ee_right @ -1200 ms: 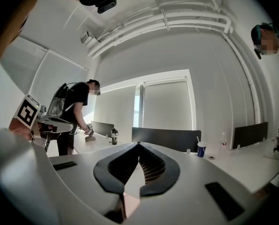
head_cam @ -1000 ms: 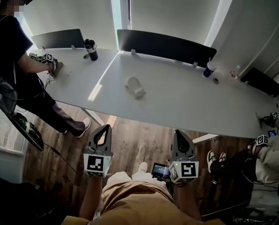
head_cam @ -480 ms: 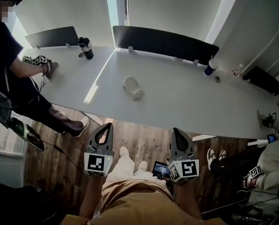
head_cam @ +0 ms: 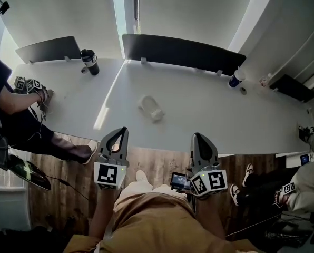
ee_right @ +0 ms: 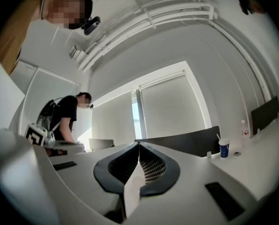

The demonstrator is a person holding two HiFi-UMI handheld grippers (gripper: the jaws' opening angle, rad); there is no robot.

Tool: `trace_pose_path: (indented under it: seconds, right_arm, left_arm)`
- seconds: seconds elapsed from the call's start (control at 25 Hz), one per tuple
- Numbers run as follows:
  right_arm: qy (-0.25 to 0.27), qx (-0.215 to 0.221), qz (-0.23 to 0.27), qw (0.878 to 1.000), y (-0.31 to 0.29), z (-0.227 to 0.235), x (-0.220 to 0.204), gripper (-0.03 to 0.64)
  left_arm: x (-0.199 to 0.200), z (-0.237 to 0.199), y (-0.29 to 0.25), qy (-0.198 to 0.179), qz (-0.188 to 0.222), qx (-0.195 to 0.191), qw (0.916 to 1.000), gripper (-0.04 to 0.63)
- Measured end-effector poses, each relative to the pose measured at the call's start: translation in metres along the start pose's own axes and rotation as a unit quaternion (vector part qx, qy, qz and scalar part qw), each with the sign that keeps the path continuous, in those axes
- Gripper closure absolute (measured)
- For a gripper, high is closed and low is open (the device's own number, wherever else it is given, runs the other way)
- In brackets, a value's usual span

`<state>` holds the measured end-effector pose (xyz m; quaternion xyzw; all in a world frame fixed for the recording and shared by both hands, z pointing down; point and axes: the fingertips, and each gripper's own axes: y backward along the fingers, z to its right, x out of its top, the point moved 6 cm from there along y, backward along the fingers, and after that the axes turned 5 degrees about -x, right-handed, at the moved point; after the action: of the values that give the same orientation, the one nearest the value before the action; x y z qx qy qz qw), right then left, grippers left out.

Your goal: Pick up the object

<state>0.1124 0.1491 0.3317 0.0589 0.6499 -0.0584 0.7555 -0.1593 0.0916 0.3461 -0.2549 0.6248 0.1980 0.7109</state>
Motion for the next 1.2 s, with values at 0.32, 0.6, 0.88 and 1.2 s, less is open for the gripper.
trace_pose_path:
  seconds: [0.32, 0.6, 0.88, 1.2]
  right_arm:
    - [-0.006, -0.018, -0.01, 1.0, -0.035, -0.002, -0.005, 0.607]
    - [-0.011, -0.013, -0.027, 0.999, -0.063, 0.009, -0.01, 0.607]
    - [-0.036, 0.004, -0.038, 0.999, -0.1, 0.035, -0.02, 0.607]
    - [-0.055, 0.021, -0.065, 0.996, -0.128, 0.068, -0.034, 0.607]
  left_arm:
    - [-0.023, -0.043, -0.026, 0.021, -0.016, -0.004, 0.9996, 0.591]
    - [-0.023, -0.063, -0.041, 0.027, -0.012, 0.038, 0.9988, 0.592]
    - [-0.017, -0.068, -0.077, 0.023, -0.02, 0.05, 0.9983, 0.592]
    - [-0.019, -0.053, -0.121, 0.023, -0.038, 0.049, 0.9978, 0.591]
